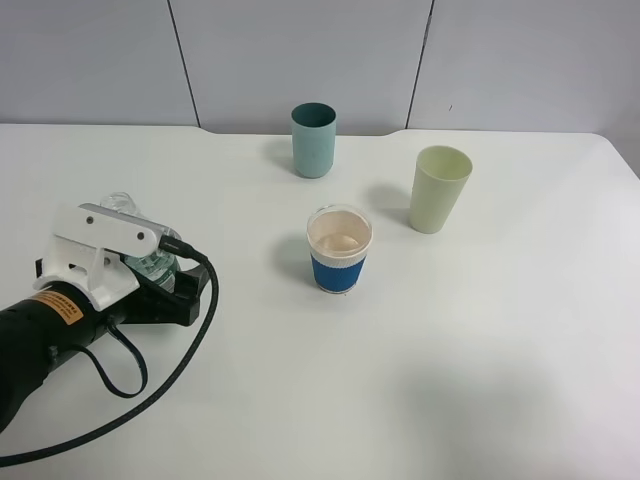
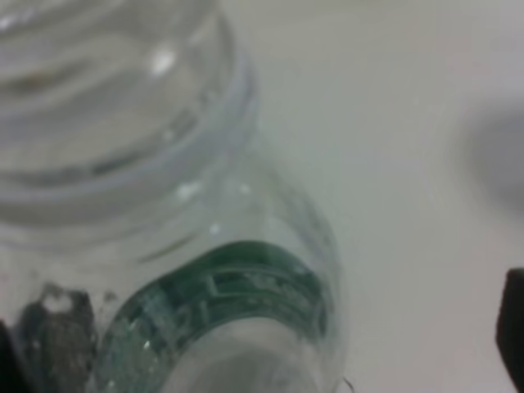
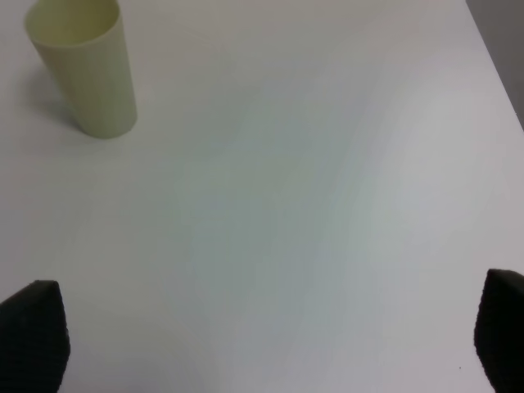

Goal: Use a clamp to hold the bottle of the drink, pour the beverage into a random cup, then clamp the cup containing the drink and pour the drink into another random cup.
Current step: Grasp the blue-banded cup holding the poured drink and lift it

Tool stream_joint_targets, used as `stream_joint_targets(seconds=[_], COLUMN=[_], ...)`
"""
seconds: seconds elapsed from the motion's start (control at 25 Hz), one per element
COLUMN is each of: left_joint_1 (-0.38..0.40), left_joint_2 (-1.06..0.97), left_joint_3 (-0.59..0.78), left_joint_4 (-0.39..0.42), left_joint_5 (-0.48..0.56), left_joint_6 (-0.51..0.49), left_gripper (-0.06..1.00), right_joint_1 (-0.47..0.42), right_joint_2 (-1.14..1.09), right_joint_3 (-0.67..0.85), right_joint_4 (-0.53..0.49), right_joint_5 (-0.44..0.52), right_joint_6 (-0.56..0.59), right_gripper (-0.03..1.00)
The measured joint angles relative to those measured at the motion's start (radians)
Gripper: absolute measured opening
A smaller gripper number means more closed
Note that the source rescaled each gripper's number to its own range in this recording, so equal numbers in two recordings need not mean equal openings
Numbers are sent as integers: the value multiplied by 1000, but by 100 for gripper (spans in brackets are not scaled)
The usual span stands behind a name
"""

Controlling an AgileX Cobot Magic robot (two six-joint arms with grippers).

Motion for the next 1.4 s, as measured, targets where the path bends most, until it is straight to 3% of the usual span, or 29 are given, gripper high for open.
stream_joint_targets(seconds=[0.72, 1.16, 1.4], left_joint_1=[0, 0, 0], left_joint_2=[-282, -430, -545], left_joint_3=[56, 124, 137], left_joint_4=[5, -246, -314], left_joint_5=[263, 281, 304], left_joint_6=[190, 390, 477], left_gripper=[100, 100, 100], right_joint_1=[0, 0, 0], right_joint_2=[0, 0, 0], right_joint_3=[0, 0, 0], right_joint_4=[0, 0, 0], right_joint_5=[0, 0, 0], right_joint_6=[0, 0, 0], right_gripper=[100, 100, 100])
